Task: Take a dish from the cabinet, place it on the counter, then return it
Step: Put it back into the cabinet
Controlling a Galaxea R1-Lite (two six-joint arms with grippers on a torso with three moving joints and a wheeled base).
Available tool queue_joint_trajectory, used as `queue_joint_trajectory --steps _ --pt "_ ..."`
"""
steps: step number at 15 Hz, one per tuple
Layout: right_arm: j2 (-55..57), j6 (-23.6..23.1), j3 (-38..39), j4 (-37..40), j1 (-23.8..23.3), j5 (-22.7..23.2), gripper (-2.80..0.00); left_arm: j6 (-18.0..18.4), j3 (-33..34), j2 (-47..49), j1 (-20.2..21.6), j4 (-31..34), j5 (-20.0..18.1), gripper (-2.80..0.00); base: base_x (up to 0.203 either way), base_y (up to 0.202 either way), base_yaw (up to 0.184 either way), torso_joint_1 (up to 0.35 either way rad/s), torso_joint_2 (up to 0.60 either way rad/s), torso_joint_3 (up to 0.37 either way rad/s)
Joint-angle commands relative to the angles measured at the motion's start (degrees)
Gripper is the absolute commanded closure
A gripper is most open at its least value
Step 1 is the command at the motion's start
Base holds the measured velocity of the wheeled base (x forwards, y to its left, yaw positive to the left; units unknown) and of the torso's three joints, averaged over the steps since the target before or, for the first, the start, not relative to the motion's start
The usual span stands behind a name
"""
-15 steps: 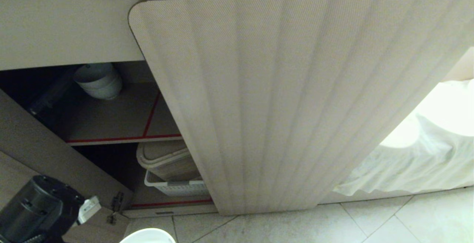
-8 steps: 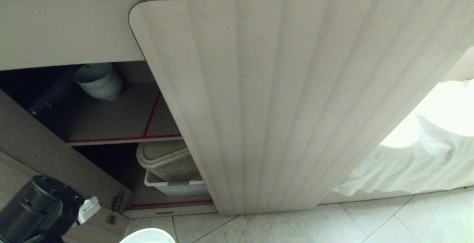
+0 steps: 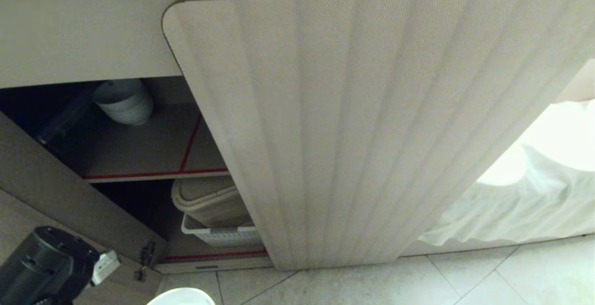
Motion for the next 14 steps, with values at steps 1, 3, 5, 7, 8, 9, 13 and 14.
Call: queue_joint_trajectory --steps 1,3,5,7,8,9,13,14 --pt "0.0 0.0 0.0 0.0 0.1 0.0 0.0 -0.3 2.4 -1.2 1.2 -3.4 -0.1 0.0 0.0 0.0 0.0 0.0 0.0 0.0" --pt "0.0 0.0 0.0 0.0 0.1 0.0 0.0 -0.6 3.3 -1.8 2.6 -7.1 -0.1 0.0 0.0 0.0 0.0 0.0 0.0 0.0" --pt "0.0 0.0 0.0 0.0 0.1 0.0 0.0 -1.3 3.9 -1.8 3.9 -10.8 0.0 0.0 0.0 0.0 0.0 0.0 0.0 0.0" --pt "0.0 0.0 0.0 0.0 0.1 0.0 0.0 -2.8 5.0 -1.8 4.1 -14.8 0.1 0.0 0.0 0.0 0.0 0.0 0.0 0.0" --pt "0.0 0.0 0.0 0.0 0.0 0.0 0.0 -3.3 6.1 -1.8 4.7 -16.7 0.2 0.0 0.0 0.0 0.0 0.0 0.0 0.0" --pt "0.0 0.0 0.0 0.0 0.0 0.0 0.0 -3.5 7.0 -1.8 5.8 -18.1 0.4 0.0 0.0 0.0 0.0 0.0 0.0 0.0" --pt "0.0 0.0 0.0 0.0 0.1 0.0 0.0 -4.5 9.4 -1.8 8.2 -19.9 1.1 0.0 0.0 0.0 0.0 0.0 0.0 0.0" --pt "0.0 0.0 0.0 0.0 0.0 0.0 0.0 -5.6 9.7 -1.8 8.3 -21.4 1.2 0.0 0.0 0.0 0.0 0.0 0.0 0.0"
